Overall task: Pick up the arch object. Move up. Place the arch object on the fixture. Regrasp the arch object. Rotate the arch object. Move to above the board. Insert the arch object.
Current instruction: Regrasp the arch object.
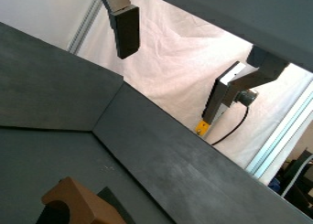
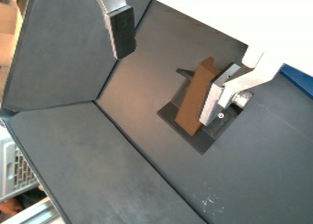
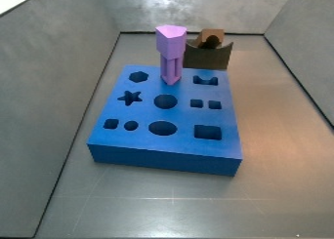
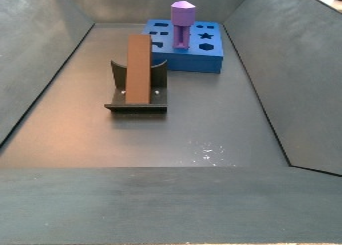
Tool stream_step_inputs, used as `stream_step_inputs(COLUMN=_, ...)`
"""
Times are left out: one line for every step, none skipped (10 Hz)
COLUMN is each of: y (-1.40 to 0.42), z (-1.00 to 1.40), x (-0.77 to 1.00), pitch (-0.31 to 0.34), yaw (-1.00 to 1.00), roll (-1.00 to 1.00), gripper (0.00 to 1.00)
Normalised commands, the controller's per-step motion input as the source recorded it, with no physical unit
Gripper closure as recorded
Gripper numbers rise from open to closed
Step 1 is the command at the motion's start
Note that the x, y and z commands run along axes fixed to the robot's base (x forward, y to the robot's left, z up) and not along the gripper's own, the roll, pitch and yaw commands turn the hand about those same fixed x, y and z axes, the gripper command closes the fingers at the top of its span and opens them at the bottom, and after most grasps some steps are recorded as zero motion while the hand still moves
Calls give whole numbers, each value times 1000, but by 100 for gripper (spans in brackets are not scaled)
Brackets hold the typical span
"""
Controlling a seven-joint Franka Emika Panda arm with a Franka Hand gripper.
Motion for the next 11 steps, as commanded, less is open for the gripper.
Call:
stream_step_inputs(y=47, z=-1000, x=36, pitch=41, yaw=123, roll=110, gripper=0)
stream_step_inputs(y=44, z=-1000, x=50, pitch=-9, yaw=113, roll=97, gripper=0)
stream_step_inputs(y=40, z=-1000, x=57, pitch=-35, yaw=106, roll=82, gripper=0)
stream_step_inputs(y=39, z=-1000, x=66, pitch=-56, yaw=93, roll=73, gripper=0)
stream_step_inputs(y=36, z=-1000, x=74, pitch=-70, yaw=75, roll=66, gripper=0)
stream_step_inputs(y=32, z=-1000, x=85, pitch=-78, yaw=48, roll=68, gripper=0)
stream_step_inputs(y=30, z=-1000, x=93, pitch=-76, yaw=29, roll=71, gripper=0)
stream_step_inputs(y=23, z=-1000, x=107, pitch=-66, yaw=8, roll=70, gripper=0)
stream_step_inputs(y=16, z=-873, x=106, pitch=-54, yaw=-3, roll=72, gripper=0)
stream_step_inputs(y=10, z=-759, x=98, pitch=-41, yaw=-7, roll=74, gripper=0)
stream_step_inputs(y=3, z=-541, x=87, pitch=-23, yaw=-12, roll=76, gripper=0)
